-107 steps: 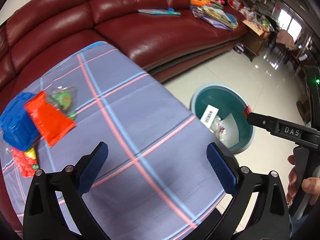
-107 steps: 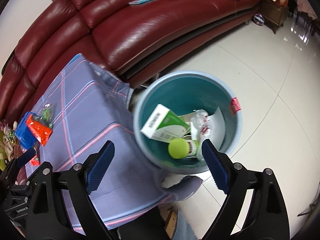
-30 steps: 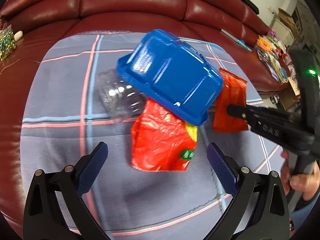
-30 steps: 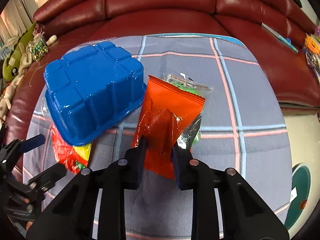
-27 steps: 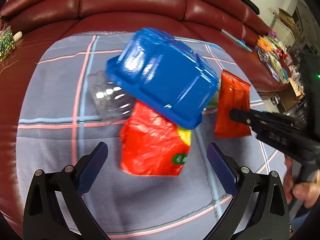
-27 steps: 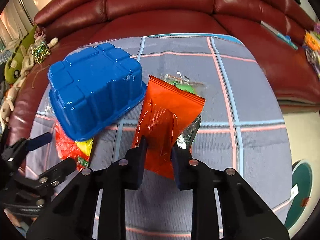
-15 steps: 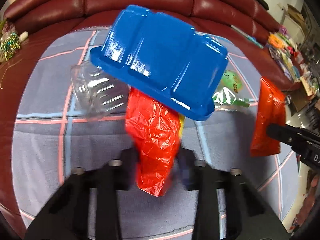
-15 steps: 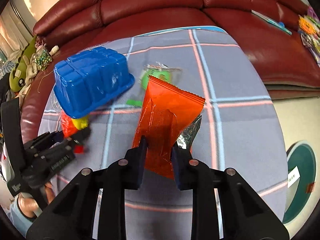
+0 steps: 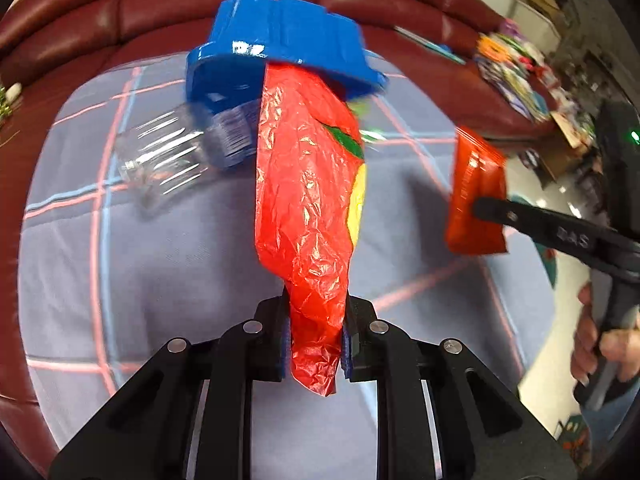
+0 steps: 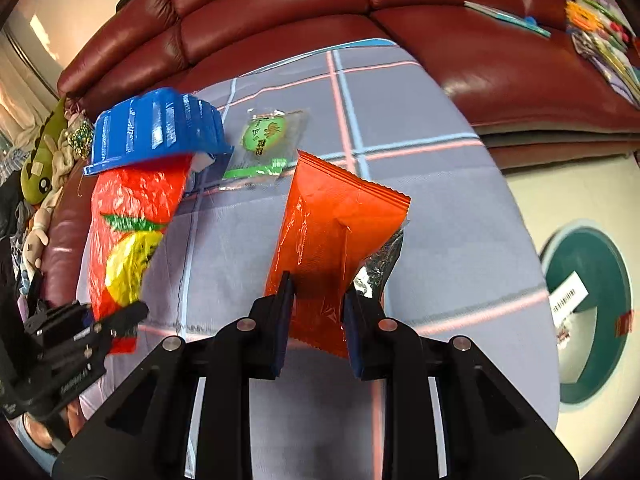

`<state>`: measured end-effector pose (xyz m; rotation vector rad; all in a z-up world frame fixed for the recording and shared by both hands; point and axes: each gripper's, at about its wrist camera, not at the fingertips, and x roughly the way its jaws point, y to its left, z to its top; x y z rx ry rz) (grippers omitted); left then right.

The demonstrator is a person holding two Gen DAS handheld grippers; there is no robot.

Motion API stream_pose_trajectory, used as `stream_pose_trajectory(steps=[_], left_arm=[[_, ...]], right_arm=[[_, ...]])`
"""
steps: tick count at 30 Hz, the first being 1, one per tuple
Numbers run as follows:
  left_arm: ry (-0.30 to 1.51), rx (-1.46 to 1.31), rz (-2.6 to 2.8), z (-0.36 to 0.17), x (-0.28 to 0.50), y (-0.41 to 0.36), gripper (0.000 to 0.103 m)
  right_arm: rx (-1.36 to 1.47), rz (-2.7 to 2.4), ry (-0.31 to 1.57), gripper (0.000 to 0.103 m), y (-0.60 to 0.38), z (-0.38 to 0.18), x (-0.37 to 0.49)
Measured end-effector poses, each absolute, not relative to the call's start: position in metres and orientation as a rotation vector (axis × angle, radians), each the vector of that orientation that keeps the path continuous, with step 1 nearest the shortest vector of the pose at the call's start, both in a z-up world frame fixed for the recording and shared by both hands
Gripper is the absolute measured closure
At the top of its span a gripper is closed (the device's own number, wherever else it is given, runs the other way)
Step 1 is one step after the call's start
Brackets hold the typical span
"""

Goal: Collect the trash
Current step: 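Lift the red snack bag and orange packet and carry them toward the teal bin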

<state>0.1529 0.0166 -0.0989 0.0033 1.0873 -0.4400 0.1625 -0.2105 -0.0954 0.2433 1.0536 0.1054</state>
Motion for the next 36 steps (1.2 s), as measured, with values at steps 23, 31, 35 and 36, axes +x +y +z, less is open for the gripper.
stream_pose_trajectory(steps=[23, 31, 35, 36], left_arm=[[1.065, 0.163, -0.617, -0.080, 0.066, -0.083, 0.084], [1.054, 0.197, -0.651, -0.070, 0.069, -0.110, 0.084], [1.051, 0.236, -0.701, -0.065, 0.071, -0.141, 0.084], [1.053, 0.248, -0.721, -0.064, 0.072, -0.153, 0.084]], right_arm=[[0.322, -0.001, 0.976, 0.080, -0.287, -0.075, 0.054], [0.375, -0.070, 0.933, 0.080, -0.335, -0.067, 0.033], [0.418, -0.134, 0.895, 0.079, -0.375, -0.059, 0.019], [0.430, -0.151, 0.888, 0.079, -0.385, -0.058, 0.015]])
